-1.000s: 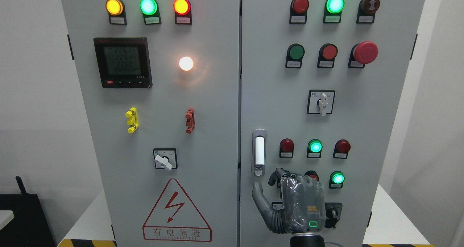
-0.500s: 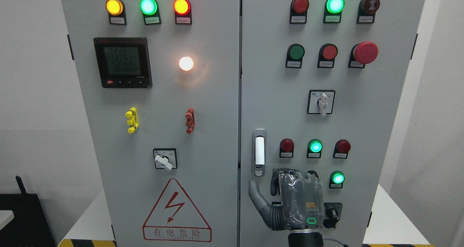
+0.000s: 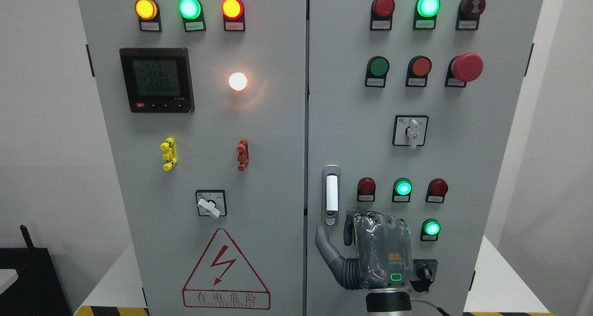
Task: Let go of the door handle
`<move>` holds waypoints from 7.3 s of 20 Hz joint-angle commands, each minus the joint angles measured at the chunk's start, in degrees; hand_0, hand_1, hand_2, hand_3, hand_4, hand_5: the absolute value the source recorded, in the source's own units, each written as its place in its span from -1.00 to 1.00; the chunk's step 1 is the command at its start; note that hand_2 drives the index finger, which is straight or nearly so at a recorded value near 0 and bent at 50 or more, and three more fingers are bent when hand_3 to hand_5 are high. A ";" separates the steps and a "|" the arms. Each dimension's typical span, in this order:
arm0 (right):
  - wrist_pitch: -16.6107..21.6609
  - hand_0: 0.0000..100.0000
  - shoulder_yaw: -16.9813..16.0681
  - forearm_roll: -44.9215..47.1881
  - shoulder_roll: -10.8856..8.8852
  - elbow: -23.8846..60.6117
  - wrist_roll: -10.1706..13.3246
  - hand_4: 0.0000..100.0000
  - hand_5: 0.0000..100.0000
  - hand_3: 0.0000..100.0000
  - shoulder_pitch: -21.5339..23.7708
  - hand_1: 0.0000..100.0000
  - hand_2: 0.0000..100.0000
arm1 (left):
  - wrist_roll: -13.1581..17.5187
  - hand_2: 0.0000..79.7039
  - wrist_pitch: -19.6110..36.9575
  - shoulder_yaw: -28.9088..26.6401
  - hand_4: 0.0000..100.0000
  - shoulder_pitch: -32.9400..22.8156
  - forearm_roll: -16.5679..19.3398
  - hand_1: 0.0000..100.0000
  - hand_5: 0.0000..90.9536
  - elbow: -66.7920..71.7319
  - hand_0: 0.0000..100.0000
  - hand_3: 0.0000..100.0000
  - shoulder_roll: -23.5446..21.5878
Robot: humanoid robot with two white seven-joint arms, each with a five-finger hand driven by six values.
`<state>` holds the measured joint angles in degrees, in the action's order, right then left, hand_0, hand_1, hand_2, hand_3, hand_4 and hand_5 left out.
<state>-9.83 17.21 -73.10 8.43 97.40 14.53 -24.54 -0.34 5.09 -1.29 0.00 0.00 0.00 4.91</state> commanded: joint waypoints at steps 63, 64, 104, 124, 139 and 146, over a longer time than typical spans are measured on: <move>-1.51 0.11 -2.09 -1.70 0.36 -2.65 0.41 1.00 0.92 1.00 -2.88 -0.29 1.00 | 0.16 -1.00 0.01 -0.73 -1.00 0.97 1.67 -0.22 -1.00 1.32 -0.76 -1.00 0.01; -1.51 0.11 -2.18 -1.70 0.36 -2.56 0.68 1.00 0.92 1.00 -2.88 -0.29 1.00 | 0.16 -1.00 0.01 -0.65 -1.00 0.88 1.67 -0.22 -1.00 1.32 -0.76 -1.00 0.01; -1.51 0.12 -4.47 -1.79 0.18 -2.30 0.94 1.00 0.92 1.00 -3.32 -0.30 1.00 | 0.16 -1.00 0.01 -0.73 -1.00 0.97 1.67 -0.22 -1.00 1.32 -0.76 -1.00 0.01; -1.33 0.15 -5.26 -1.79 0.09 -2.12 0.85 1.00 0.93 1.00 -4.55 -0.33 1.00 | 0.16 -1.00 0.01 -0.65 -1.00 0.88 1.67 -0.22 -1.00 1.32 -0.76 -1.00 0.01; -0.89 0.16 -4.91 -1.52 0.00 -1.07 1.03 1.00 0.93 1.00 -2.27 -0.34 1.00 | 0.16 -1.00 0.01 -0.65 -1.00 0.88 1.67 -0.22 -1.00 1.32 -0.76 -1.00 0.01; 0.87 0.18 -5.43 -1.52 -1.13 3.32 4.80 1.00 0.92 1.00 2.92 -0.33 1.00 | 0.07 -1.00 0.01 -0.65 -1.00 0.88 1.67 -0.22 -1.00 1.32 -0.76 -1.00 0.01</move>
<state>-9.57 12.12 -74.65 8.29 96.96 17.32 -24.58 -0.22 5.13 -0.67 0.00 0.00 0.00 4.92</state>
